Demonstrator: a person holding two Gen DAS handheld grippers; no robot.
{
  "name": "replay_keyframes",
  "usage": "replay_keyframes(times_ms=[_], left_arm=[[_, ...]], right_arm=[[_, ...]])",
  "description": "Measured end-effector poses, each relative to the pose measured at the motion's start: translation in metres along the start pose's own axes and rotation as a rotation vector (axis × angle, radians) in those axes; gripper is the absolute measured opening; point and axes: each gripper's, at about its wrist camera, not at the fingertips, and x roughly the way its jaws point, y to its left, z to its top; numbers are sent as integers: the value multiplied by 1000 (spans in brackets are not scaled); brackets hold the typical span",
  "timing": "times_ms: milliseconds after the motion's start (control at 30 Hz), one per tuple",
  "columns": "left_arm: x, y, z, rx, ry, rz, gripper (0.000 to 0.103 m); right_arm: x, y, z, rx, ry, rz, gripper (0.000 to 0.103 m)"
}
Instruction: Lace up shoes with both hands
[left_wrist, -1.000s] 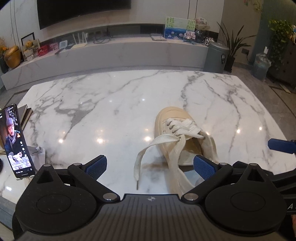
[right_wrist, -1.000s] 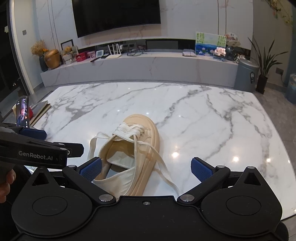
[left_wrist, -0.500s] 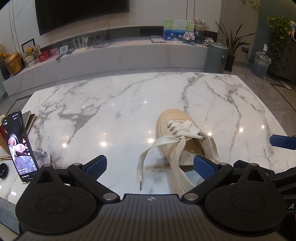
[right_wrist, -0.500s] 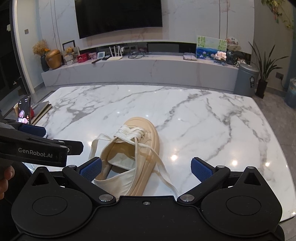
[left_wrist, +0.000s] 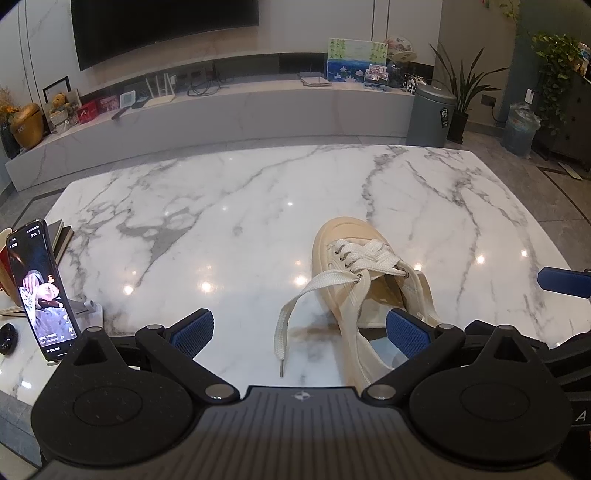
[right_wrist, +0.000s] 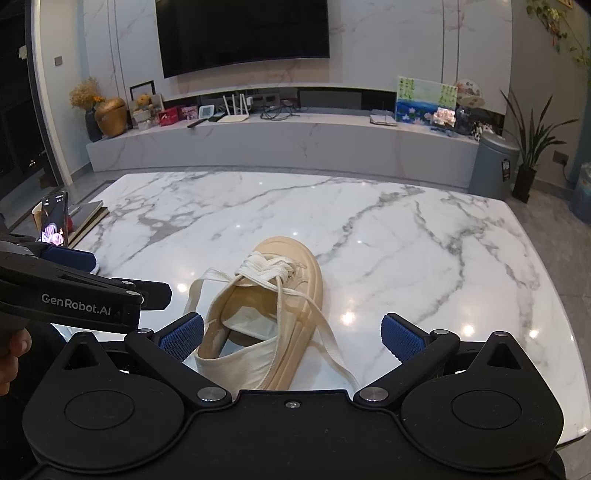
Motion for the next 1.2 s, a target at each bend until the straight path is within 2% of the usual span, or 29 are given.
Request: replay_keyframes(times_ms=[567,1200], left_arm=[[12,-1,4,17,25,-7,101],[49,-7,25,35,66,-4,101]], right_arm=[[0,-2,-3,3,8,0,102],[35,-23,4,38,53,4,102]])
